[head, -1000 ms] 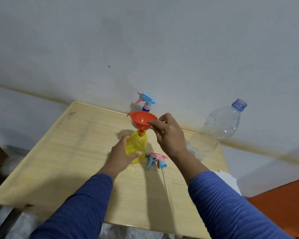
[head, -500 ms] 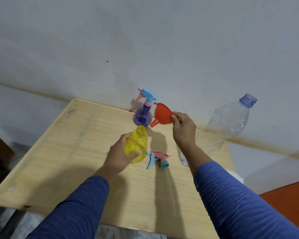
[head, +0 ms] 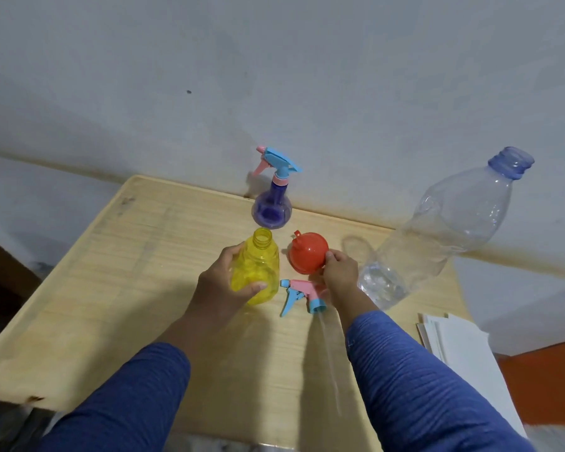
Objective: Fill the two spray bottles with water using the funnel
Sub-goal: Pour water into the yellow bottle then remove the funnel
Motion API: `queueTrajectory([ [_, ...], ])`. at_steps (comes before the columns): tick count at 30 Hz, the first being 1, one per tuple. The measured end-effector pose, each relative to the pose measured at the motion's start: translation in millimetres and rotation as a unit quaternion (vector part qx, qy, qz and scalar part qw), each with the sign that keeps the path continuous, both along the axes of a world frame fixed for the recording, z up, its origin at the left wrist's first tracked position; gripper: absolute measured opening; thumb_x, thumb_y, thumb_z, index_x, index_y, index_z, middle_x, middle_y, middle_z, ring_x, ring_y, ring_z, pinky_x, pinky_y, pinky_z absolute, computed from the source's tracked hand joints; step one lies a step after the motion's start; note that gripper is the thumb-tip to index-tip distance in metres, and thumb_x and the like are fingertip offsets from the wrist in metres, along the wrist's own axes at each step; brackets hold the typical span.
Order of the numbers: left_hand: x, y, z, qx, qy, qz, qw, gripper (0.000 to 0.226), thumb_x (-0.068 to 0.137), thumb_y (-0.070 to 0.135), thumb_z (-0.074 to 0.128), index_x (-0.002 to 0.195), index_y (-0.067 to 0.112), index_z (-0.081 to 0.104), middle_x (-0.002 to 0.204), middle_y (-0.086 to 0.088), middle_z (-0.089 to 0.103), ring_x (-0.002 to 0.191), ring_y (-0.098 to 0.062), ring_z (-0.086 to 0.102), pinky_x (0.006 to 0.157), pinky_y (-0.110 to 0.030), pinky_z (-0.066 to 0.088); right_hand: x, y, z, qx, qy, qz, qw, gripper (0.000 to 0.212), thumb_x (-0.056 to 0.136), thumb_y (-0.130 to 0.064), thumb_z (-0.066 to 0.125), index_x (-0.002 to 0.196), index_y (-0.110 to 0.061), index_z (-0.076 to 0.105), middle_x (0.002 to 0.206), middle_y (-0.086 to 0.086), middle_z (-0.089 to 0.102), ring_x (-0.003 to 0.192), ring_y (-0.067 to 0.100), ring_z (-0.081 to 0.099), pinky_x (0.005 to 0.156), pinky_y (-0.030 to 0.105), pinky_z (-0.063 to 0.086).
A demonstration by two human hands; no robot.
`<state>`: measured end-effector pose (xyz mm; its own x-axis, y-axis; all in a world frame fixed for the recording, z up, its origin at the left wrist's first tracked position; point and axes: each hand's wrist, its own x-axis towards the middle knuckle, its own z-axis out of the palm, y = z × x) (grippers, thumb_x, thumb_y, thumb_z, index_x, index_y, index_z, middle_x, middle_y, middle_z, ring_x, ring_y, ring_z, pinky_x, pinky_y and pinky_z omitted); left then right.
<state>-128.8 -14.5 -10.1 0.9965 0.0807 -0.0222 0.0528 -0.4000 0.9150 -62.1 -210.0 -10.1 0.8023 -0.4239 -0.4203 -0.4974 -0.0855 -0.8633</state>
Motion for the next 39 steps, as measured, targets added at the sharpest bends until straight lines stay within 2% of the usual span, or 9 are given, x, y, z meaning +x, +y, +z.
queueTrajectory([
  [6,-0.6,-1.0,1.1,0.011,-0.002,0.004,1.000,0.069,0.070,0.027,0.080,0.130,0.028,0.045,0.110,0.010,0.058,0.099,-0.009,0.057,0.069,-0.003,0.037,-3.2,-0.9,-3.4,-0.008,0.039,-0.004,0.999,0.027,0.099,-0.019,0.042,0.116,-0.009,0.061,0.072,0.010,0.060,0.058,0.021,0.058,0.069,0.041,0.057],
  [11,-2.2,-1.6,1.9,0.002,-0.003,0.001,1.000,0.068,0.071,0.026,0.079,0.130,0.028,0.045,0.109,0.010,0.056,0.097,-0.008,0.055,0.073,-0.008,0.038,-15.1,-0.3,-1.3,-0.208,0.043,0.075,0.974,0.043,0.090,-0.030,0.057,0.128,-0.010,0.051,0.120,0.013,0.060,0.102,0.029,0.063,0.090,0.045,0.053],
  [15,-2.3,-1.2,0.7,-0.007,-0.007,-0.003,1.000,0.068,0.071,0.026,0.079,0.130,0.028,0.045,0.110,0.010,0.056,0.098,-0.009,0.055,0.080,-0.018,0.041,-36.4,1.1,0.0,-0.309,0.066,0.127,0.940,0.059,0.080,-0.041,0.065,0.124,-0.007,0.046,0.124,0.013,0.050,0.111,0.029,0.055,0.089,0.038,0.050],
  [18,-2.5,-0.6,-0.2,-0.010,-0.012,-0.011,1.000,0.069,0.072,0.026,0.079,0.131,0.026,0.043,0.111,0.011,0.054,0.100,-0.008,0.054,0.082,-0.020,0.042,-48.4,2.1,0.8,-0.263,0.124,0.142,0.946,0.057,0.076,-0.038,0.069,0.116,-0.002,0.051,0.109,0.009,0.059,0.097,0.023,0.059,0.069,0.029,0.045],
  [21,-2.1,-0.3,-2.0,-0.010,-0.021,-0.015,1.000,0.069,0.072,0.026,0.079,0.132,0.025,0.043,0.112,0.011,0.054,0.102,-0.008,0.054,0.084,-0.022,0.042,-53.0,1.4,1.9,-0.233,0.150,0.143,0.950,0.027,0.077,-0.029,0.069,0.083,-0.006,0.056,0.072,0.000,0.055,0.062,0.011,0.051,0.048,0.022,0.035],
  [25,-2.2,-0.2,-4.1,-0.006,-0.026,-0.020,0.999,0.069,0.073,0.029,0.078,0.132,0.026,0.042,0.112,0.014,0.054,0.102,-0.005,0.053,0.084,-0.019,0.041,-57.3,-0.1,4.3,-0.215,0.158,0.119,0.957,0.028,0.078,-0.018,0.067,0.064,-0.013,0.043,0.064,-0.002,0.047,0.056,0.009,0.044,0.047,0.021,0.034],
  [31,-2.3,0.0,-3.5,-0.010,-0.010,-0.020,1.000,0.072,0.073,0.030,0.078,0.134,0.027,0.040,0.114,0.012,0.053,0.104,-0.008,0.053,0.086,-0.023,0.040,-53.3,1.9,42.6,-0.179,0.036,0.077,0.980,0.021,0.083,-0.021,0.060,0.064,-0.012,0.054,0.069,0.002,0.056,0.076,0.020,0.055,0.060,0.025,0.043],
  [36,-4.9,0.7,-2.2,-0.011,-0.008,-0.019,1.000,0.069,0.073,0.030,0.078,0.132,0.030,0.041,0.115,0.010,0.057,0.106,-0.012,0.055,0.089,-0.027,0.044,-36.3,18.3,114.8,-0.046,-0.170,-0.013,0.984,0.022,0.081,-0.025,0.067,0.095,-0.008,0.070,0.086,0.005,0.069,0.078,0.017,0.061,0.078,0.034,0.051],
  [39,-5.8,0.4,-0.7,-0.005,-0.007,-0.018,1.000,0.068,0.073,0.031,0.077,0.131,0.031,0.042,0.114,0.009,0.057,0.106,-0.013,0.055,0.090,-0.030,0.046,-30.6,32.2,157.6,0.008,-0.253,-0.013,0.967,0.027,0.084,-0.023,0.066,0.104,-0.005,0.067,0.086,0.003,0.067,0.072,0.013,0.057,0.075,0.028,0.049],
])
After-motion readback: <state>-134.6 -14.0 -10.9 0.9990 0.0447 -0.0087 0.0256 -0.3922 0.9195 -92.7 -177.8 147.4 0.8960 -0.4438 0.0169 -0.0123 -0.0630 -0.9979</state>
